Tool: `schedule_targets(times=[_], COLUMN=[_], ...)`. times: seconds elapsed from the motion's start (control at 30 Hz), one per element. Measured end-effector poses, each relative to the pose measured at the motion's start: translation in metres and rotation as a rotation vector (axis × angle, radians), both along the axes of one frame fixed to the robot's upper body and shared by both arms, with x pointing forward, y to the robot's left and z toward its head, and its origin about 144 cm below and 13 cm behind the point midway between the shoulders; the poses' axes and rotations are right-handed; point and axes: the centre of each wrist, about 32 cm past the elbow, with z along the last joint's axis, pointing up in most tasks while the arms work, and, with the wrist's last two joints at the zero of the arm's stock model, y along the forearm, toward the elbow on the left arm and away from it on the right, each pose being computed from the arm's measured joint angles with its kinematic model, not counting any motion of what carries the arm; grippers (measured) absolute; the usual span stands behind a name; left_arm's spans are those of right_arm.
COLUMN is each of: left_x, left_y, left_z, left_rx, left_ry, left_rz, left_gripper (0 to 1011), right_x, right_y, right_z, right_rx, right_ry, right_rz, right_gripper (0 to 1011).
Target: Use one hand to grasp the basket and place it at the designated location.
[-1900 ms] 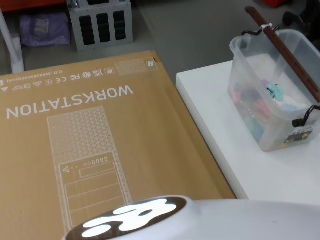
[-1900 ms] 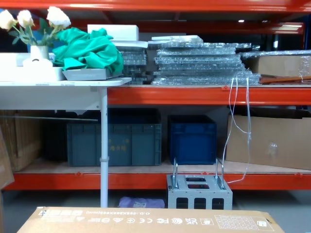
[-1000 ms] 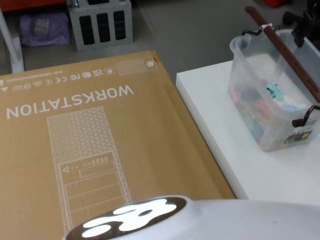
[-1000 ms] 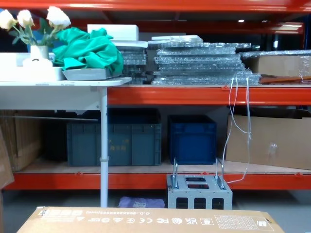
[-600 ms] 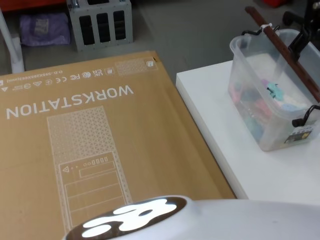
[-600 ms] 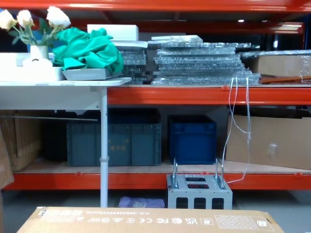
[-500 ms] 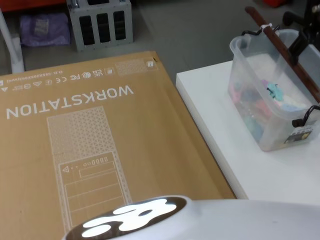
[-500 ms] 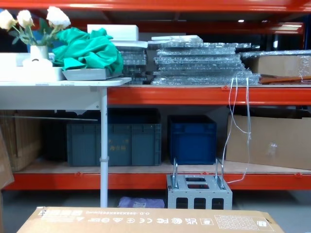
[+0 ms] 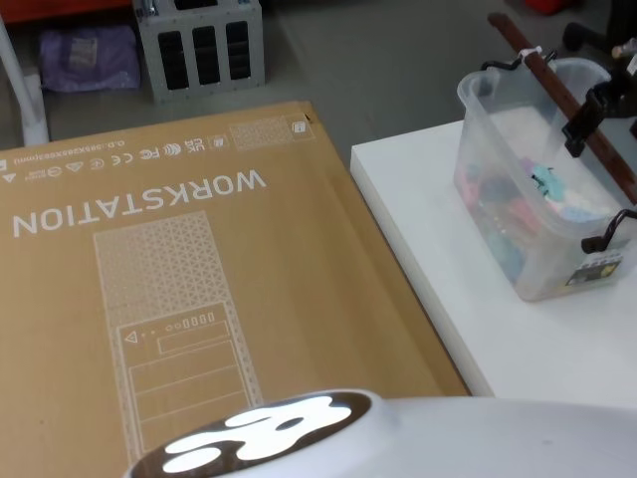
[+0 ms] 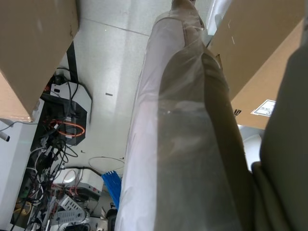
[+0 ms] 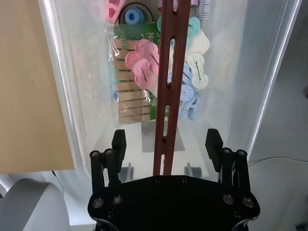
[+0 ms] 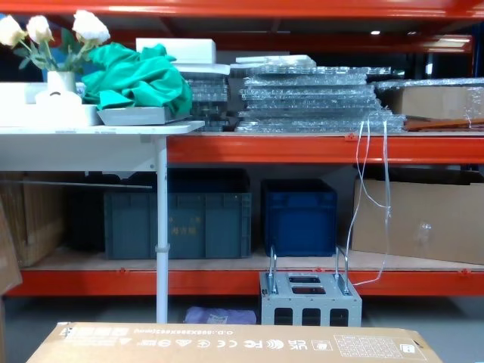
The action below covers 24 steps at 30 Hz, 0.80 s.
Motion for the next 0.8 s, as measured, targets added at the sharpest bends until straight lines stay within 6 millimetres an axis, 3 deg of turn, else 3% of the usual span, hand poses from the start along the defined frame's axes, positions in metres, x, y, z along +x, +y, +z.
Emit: schedule_targets(times=[0.27,0.53,0.8], left_x=[0.0,0.0,0.0], left_y=[0.0,0.0,0.0], left_z=[0.0,0.0,0.0], left_rx=[0.0,0.0,0.0], left_ry=[0.0,0.0,0.0], left_rz=[0.0,0.0,0.0], left_gripper=[0,0,0], right_x=[0.005,0.027,0.04], right_y=[0.003,0.002,-0.001], right_z=[-0.002,0.005,-0.003], right_rx=[-0.01,-0.04,-0.035], right_ry=[-0.029,-0.033,-0.007], right_rz=[0.014,0.044,0.057], right_gripper=[1002,1002,1001])
